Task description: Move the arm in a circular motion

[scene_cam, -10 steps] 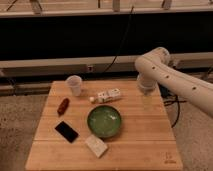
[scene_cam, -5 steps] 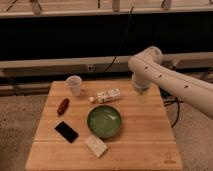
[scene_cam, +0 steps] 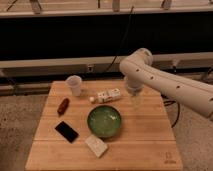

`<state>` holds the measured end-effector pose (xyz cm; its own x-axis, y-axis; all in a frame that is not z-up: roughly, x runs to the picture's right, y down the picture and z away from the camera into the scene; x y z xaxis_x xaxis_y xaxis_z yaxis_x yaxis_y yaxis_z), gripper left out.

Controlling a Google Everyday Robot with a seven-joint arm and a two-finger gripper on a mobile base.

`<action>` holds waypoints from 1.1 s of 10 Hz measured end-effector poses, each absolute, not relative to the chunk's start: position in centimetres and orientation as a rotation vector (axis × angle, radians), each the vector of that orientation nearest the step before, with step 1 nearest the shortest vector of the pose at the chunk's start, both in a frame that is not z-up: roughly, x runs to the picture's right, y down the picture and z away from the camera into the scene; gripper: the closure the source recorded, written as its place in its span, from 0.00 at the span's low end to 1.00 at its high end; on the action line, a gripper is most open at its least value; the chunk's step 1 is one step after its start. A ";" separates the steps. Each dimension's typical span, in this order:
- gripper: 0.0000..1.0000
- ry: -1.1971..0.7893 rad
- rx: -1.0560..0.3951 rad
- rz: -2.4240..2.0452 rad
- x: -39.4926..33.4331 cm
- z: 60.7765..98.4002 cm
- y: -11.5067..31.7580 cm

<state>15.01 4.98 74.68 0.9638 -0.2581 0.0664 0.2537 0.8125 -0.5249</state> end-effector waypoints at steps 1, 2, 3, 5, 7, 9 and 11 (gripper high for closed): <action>0.20 0.004 -0.562 -0.289 14.8 74.6 5.3; 0.20 -0.004 -0.562 -0.301 14.3 74.4 5.6; 0.20 -0.009 -0.565 -0.310 13.9 74.2 6.0; 0.20 -0.020 -0.566 -0.328 13.3 74.0 6.4; 0.20 -0.029 -0.567 -0.340 13.2 73.8 6.8; 0.20 -0.051 -0.573 -0.347 12.4 73.1 8.1; 0.20 -0.063 -0.575 -0.355 12.2 72.8 8.5</action>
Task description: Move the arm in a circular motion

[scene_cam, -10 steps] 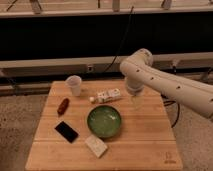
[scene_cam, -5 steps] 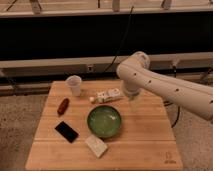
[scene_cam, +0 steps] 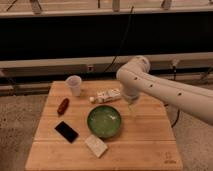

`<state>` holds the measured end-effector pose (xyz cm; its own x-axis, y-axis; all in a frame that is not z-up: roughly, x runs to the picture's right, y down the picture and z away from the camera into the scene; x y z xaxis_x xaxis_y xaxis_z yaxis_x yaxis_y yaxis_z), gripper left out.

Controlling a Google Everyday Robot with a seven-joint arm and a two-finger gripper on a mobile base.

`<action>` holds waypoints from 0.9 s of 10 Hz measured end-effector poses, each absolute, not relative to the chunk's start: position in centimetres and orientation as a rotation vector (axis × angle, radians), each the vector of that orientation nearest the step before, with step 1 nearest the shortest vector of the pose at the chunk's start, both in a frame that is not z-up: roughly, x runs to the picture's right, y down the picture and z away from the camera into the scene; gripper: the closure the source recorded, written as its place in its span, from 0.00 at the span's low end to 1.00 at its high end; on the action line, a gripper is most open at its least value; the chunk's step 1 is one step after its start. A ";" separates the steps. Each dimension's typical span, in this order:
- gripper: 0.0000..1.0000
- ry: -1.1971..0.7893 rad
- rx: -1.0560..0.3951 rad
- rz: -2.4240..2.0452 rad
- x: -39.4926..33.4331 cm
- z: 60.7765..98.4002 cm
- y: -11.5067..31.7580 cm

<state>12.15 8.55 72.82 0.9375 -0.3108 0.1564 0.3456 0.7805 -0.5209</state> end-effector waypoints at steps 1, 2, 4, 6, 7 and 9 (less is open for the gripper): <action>0.20 -0.073 -0.578 -0.361 11.8 72.7 8.8; 0.20 -0.078 -0.579 -0.362 11.8 72.5 9.1; 0.20 -0.081 -0.581 -0.344 12.6 72.3 9.6; 0.20 -0.090 -0.585 -0.338 12.9 72.2 9.8; 0.20 -0.094 -0.589 -0.335 12.9 72.2 10.1; 0.20 -0.099 -0.590 -0.337 12.9 72.2 10.1</action>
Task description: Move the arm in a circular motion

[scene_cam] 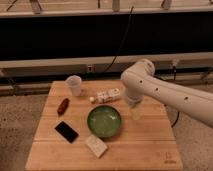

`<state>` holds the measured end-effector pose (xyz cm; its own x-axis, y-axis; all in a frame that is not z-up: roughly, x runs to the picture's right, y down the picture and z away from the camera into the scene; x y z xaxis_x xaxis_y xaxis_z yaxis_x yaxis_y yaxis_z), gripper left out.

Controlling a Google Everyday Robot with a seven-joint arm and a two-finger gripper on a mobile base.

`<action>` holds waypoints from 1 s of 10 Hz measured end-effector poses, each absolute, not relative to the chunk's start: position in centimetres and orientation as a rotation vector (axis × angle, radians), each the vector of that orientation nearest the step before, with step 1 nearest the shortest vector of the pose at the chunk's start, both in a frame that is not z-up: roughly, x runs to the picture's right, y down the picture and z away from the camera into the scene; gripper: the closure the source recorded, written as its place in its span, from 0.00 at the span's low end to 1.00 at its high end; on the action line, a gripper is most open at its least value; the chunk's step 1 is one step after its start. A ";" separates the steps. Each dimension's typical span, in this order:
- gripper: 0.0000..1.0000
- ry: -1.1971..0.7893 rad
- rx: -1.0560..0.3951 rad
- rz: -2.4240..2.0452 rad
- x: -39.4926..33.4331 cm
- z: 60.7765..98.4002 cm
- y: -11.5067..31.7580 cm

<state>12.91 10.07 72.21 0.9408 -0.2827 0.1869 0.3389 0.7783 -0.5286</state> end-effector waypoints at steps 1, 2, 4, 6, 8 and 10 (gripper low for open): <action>0.20 -0.102 -0.592 -0.340 13.1 72.2 10.2; 0.20 -0.105 -0.595 -0.342 13.2 72.1 10.6; 0.20 -0.109 -0.596 -0.340 13.3 72.1 10.9; 0.20 -0.117 -0.599 -0.346 13.2 72.2 10.9; 0.20 -0.115 -0.605 -0.340 14.0 72.5 10.8; 0.20 -0.114 -0.610 -0.335 14.6 72.5 10.8</action>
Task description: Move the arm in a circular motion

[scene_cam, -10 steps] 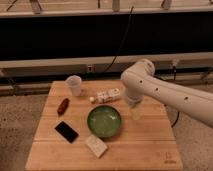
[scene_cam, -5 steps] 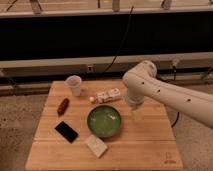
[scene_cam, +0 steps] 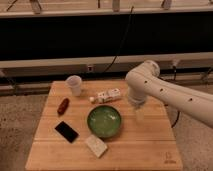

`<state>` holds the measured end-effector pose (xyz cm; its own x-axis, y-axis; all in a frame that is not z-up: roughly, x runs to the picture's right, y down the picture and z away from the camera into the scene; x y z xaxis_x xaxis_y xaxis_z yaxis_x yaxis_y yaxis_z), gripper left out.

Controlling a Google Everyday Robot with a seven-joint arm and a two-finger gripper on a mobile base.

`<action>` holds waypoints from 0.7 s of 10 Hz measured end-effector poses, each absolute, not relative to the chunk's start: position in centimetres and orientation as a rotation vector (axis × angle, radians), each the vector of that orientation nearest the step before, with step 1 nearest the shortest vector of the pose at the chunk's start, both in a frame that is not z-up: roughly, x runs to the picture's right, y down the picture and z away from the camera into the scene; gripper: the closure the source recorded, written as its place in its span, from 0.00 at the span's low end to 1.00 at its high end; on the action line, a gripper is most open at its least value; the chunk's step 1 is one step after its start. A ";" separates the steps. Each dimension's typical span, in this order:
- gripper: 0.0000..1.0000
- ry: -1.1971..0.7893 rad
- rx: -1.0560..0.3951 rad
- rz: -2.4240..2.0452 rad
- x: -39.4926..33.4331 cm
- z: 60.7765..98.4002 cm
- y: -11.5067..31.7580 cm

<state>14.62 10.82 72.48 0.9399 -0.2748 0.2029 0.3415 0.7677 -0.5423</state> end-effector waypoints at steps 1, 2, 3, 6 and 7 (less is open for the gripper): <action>0.20 -0.116 -0.613 -0.336 14.5 72.6 10.8; 0.20 -0.119 -0.618 -0.335 14.5 72.7 10.8; 0.20 -0.119 -0.618 -0.337 14.6 72.7 10.7; 0.20 -0.117 -0.629 -0.353 15.0 72.9 10.7; 0.20 -0.118 -0.632 -0.358 15.0 72.8 10.8</action>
<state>14.99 10.83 72.83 0.9319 -0.2912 0.2162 0.3627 0.7476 -0.5564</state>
